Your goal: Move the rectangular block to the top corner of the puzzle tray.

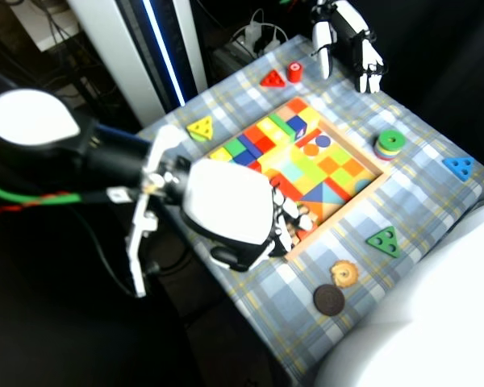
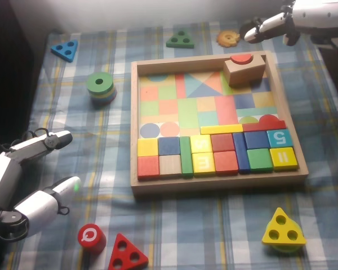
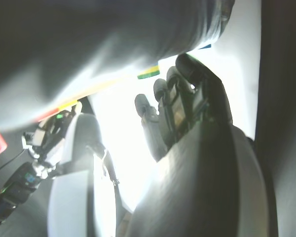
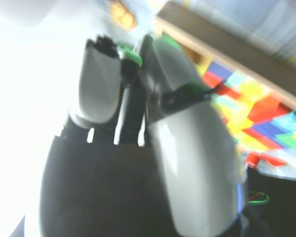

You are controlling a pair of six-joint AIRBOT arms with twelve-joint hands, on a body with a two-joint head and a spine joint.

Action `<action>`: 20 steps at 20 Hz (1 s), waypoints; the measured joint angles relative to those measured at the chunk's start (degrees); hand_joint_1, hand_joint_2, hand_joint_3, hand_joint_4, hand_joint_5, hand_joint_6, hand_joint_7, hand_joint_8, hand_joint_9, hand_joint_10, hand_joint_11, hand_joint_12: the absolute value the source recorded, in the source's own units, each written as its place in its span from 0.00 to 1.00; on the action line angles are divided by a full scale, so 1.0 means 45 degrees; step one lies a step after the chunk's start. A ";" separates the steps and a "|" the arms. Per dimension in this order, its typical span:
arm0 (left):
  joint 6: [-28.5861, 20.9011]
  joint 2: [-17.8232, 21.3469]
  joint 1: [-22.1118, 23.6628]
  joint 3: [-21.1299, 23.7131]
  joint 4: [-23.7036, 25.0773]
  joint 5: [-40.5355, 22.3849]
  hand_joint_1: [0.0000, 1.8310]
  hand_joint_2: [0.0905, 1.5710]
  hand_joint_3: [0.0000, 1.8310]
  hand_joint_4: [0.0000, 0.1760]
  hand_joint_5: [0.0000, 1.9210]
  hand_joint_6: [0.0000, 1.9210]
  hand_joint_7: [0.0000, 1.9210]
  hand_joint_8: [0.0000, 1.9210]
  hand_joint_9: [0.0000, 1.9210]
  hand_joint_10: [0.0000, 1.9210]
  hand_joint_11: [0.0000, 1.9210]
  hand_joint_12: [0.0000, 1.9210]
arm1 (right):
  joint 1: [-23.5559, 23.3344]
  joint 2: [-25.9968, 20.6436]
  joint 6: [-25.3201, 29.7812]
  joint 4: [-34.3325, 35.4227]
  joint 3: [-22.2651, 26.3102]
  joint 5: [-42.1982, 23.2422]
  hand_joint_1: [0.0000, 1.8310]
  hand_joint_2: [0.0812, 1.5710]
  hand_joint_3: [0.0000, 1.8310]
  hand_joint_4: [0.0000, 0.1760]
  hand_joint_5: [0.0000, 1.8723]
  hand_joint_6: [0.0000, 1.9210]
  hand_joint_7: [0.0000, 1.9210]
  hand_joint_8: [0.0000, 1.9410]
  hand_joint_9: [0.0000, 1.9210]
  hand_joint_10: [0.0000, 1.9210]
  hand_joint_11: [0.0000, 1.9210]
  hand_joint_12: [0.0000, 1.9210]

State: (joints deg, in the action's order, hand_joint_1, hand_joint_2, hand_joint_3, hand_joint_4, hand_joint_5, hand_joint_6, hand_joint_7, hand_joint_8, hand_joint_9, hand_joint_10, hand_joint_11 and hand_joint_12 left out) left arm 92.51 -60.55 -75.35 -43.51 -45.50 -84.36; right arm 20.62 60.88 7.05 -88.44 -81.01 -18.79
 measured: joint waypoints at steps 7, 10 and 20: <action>-0.0010 0.0000 0.0000 0.0000 0.0010 0.0000 0.53 0.75 0.00 0.25 0.30 0.00 0.22 0.00 0.16 0.00 0.00 0.44 | 0.0010 -0.0617 -0.0068 0.0321 0.1156 -0.0291 0.96 0.71 0.00 0.00 0.27 0.01 0.56 1.00 0.71 1.00 0.75 1.00; -0.0005 0.0000 0.0000 0.0000 -0.0039 -0.0005 0.52 0.75 0.00 0.28 0.30 0.00 0.22 0.00 0.16 0.00 0.00 0.43 | 0.0607 -0.0714 0.0000 0.0384 0.1287 -0.0277 0.75 0.76 0.03 0.05 0.28 0.00 0.39 0.78 0.69 1.00 0.74 1.00; -0.0063 0.0000 0.0000 0.0000 -0.0019 -0.0005 0.55 0.75 0.00 0.17 0.32 0.00 0.24 0.00 0.17 0.00 0.00 0.44 | 0.1200 0.0262 0.0131 0.0583 0.0471 -0.0379 0.89 0.72 0.00 0.29 0.28 0.00 0.60 1.00 0.73 1.00 0.77 1.00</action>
State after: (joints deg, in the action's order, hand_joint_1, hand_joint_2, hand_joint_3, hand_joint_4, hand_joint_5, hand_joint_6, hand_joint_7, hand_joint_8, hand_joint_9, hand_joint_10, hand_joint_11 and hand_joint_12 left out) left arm 92.23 -60.55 -75.35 -43.51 -45.58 -84.38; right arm 26.02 62.06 7.64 -85.82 -78.89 -20.49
